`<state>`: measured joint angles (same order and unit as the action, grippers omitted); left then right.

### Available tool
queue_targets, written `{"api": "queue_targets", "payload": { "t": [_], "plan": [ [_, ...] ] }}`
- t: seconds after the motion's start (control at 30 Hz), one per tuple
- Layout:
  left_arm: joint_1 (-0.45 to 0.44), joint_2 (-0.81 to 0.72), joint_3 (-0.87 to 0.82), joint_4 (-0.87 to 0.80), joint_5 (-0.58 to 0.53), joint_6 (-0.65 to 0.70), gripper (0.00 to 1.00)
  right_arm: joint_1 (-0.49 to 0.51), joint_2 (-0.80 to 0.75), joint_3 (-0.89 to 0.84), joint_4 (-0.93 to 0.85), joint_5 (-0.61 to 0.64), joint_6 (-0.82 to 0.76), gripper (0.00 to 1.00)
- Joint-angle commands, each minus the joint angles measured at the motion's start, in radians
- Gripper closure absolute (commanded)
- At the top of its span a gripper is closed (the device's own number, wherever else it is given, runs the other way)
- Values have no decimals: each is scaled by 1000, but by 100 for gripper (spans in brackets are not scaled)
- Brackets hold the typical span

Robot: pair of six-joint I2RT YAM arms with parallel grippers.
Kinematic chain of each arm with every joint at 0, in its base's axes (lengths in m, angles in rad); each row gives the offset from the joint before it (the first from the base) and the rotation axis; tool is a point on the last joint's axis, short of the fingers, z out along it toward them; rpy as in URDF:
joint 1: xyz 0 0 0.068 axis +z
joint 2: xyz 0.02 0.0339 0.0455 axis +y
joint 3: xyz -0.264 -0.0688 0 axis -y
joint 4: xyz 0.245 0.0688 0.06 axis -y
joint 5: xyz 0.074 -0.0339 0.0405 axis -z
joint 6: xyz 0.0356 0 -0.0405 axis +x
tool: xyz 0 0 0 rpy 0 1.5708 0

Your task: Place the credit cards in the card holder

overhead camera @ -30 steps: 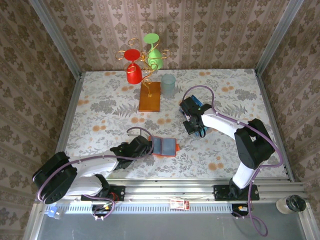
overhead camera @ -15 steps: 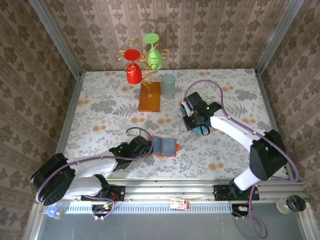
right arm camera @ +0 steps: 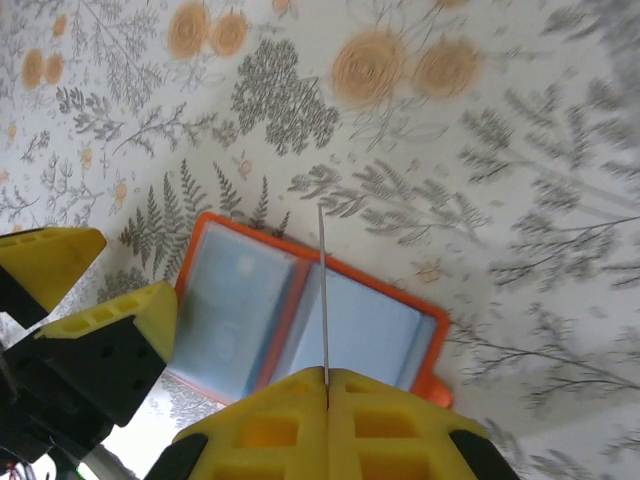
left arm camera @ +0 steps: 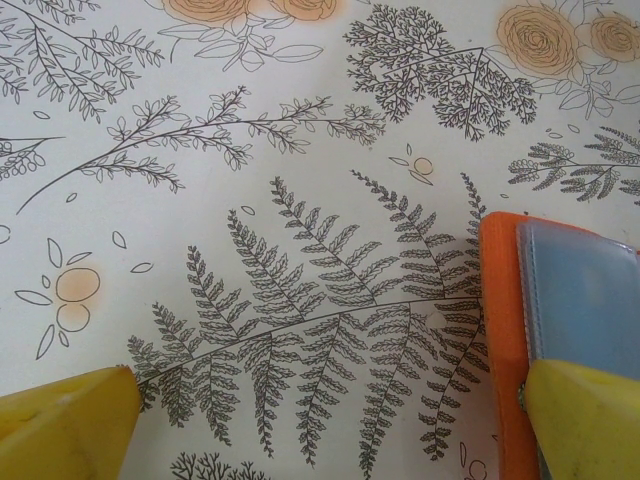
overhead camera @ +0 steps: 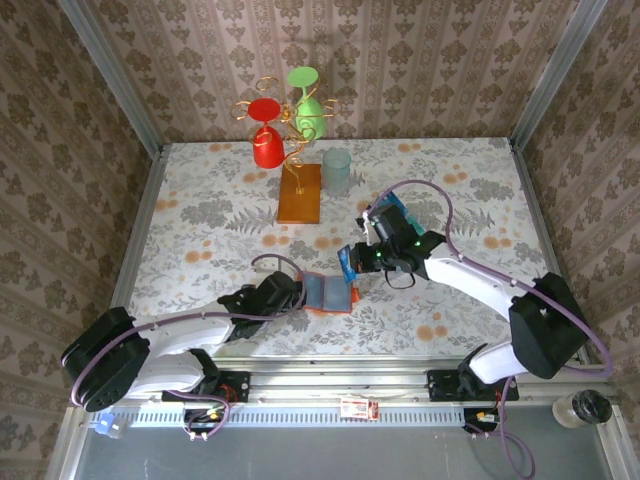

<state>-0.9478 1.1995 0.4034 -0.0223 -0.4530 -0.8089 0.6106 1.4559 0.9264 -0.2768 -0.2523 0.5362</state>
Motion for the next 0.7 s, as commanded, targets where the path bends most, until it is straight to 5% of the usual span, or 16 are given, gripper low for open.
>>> {"api": "queue_targets", "payload": {
  "t": [0.0,0.67],
  "plan": [
    [4,-6,-9,-30,-21,-18,0,24,39,-22,134,-59,104,100],
    [-3,-53,-17,-65,-30,-27,0,84,249,-16,268,-136,155,100]
  ]
}}
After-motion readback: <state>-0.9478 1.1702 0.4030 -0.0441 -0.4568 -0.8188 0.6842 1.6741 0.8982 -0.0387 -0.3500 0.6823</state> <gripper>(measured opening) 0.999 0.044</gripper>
